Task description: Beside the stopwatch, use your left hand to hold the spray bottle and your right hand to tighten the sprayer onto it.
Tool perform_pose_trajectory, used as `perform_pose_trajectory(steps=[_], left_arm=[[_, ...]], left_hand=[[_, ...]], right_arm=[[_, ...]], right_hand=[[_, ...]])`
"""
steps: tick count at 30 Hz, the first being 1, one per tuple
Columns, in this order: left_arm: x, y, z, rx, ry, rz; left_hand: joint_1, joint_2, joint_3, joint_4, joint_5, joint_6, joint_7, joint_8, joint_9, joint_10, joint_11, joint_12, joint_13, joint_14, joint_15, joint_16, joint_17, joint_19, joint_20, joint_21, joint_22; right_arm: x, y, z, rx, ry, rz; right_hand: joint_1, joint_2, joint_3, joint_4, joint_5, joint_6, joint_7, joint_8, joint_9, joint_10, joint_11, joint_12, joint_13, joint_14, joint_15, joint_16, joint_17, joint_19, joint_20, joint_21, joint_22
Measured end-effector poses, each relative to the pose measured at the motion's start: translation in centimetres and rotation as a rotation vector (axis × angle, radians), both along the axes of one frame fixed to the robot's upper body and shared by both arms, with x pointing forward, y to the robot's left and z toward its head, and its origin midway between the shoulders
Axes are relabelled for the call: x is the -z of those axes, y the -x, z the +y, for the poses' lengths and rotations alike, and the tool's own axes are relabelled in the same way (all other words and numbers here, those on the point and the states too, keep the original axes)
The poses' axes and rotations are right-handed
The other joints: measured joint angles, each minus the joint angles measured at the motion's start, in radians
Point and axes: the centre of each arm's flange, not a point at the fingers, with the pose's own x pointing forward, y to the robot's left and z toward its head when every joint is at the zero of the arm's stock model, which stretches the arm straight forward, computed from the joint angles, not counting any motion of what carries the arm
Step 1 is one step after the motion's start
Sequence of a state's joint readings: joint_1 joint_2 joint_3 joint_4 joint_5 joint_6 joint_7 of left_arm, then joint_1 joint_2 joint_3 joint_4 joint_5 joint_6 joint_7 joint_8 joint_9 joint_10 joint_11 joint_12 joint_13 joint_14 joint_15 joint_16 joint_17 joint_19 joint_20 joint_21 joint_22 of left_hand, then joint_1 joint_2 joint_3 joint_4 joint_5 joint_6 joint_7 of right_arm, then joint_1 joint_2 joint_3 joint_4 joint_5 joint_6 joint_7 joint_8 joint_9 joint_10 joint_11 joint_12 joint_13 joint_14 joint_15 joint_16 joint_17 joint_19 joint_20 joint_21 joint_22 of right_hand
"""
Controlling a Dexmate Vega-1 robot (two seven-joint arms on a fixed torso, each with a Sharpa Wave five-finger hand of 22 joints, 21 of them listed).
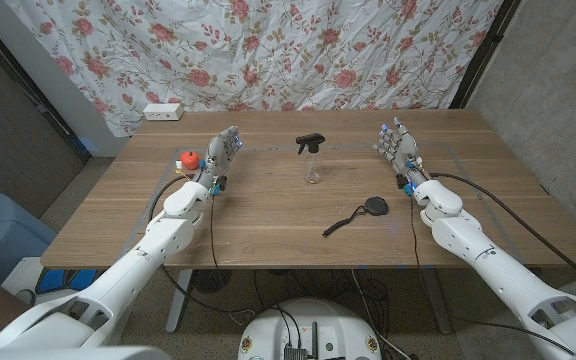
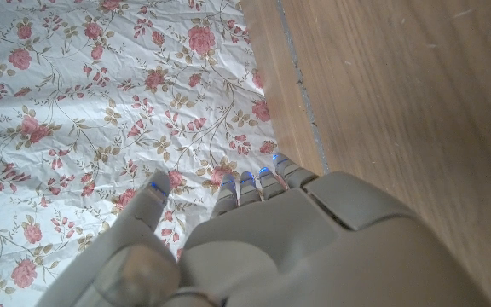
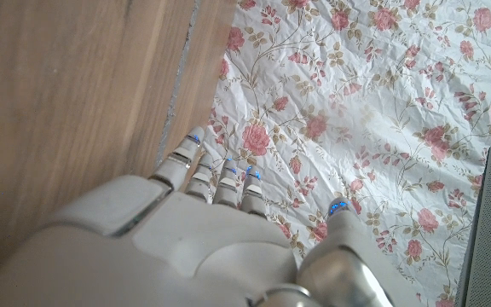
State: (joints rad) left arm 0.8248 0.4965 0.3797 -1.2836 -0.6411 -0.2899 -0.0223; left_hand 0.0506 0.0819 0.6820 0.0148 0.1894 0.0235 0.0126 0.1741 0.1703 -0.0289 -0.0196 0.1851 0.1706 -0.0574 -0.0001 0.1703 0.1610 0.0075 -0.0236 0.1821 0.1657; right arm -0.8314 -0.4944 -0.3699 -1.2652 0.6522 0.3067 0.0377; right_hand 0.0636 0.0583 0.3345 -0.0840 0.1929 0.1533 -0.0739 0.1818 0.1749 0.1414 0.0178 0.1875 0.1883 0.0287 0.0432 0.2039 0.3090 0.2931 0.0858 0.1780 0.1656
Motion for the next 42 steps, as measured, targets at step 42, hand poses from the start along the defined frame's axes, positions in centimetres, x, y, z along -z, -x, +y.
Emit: perform_pose_trajectory(steps=[42], left_arm=[[-1.6, -1.0, -2.0, 0.128, -0.257, -0.038]], left_hand=[[0.167, -0.030, 0.033, -0.205, -0.012, 0.063, -0.063, 0.034, 0.000, 0.051, -0.061, 0.011, 0.004, 0.017, -0.030, 0.008, 0.004, 0.036, -0.010, 0.006, -0.003]], right_arm=[[0.2, -0.7, -0.8, 0.005, -0.008, -0.007]], right_hand=[[0.009, 0.009, 0.004, -0.004, 0.008, 0.009, -0.001, 0.000, 0.000, 0.005, 0.005, 0.001, -0.002, 0.005, 0.005, 0.000, -0.012, 0.003, -0.004, 0.007, 0.000]])
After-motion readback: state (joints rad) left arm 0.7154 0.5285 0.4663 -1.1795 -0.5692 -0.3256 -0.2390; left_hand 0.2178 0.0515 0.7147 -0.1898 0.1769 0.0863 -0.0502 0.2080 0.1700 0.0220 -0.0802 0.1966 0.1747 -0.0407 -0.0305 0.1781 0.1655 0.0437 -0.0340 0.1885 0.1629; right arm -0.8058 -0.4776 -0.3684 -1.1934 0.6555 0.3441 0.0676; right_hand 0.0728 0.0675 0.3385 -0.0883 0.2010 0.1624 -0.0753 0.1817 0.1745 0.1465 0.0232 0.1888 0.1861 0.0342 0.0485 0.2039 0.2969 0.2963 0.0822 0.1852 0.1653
